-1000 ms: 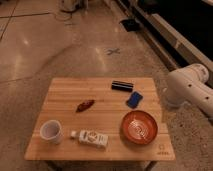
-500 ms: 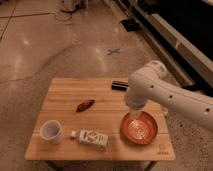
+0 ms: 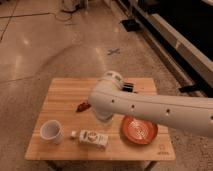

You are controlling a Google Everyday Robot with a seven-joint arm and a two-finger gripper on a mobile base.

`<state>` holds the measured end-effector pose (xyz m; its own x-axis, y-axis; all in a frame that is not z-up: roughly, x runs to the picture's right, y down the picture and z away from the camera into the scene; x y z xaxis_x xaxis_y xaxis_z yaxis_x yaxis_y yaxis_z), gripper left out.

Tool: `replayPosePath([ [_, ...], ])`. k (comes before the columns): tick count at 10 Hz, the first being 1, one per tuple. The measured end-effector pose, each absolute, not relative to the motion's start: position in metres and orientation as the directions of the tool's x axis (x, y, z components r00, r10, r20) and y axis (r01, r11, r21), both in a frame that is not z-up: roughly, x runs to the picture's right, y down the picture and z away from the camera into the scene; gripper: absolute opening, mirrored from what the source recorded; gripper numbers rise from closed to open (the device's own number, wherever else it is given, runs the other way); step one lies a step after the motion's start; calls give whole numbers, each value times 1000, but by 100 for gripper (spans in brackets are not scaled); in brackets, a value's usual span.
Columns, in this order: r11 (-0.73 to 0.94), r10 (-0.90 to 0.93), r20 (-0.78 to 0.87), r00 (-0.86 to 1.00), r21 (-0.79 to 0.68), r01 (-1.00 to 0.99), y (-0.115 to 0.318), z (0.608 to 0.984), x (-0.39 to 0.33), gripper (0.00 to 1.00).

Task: Place the ceramic cup in the ceramic bowl

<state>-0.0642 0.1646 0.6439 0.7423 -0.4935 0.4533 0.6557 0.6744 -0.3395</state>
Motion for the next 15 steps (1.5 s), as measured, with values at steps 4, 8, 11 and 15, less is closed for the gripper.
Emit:
replayPosePath([
  [4,672,-496,453,740,-339,658,165,644,-64,65],
  [8,639,-542,480,690,-298,709,168,649,-80,65],
  [11,554,-629,543,557,-189,811,175,661,-142,65],
  [15,464,-677,588,443,-127,877,177,682,-201,65],
])
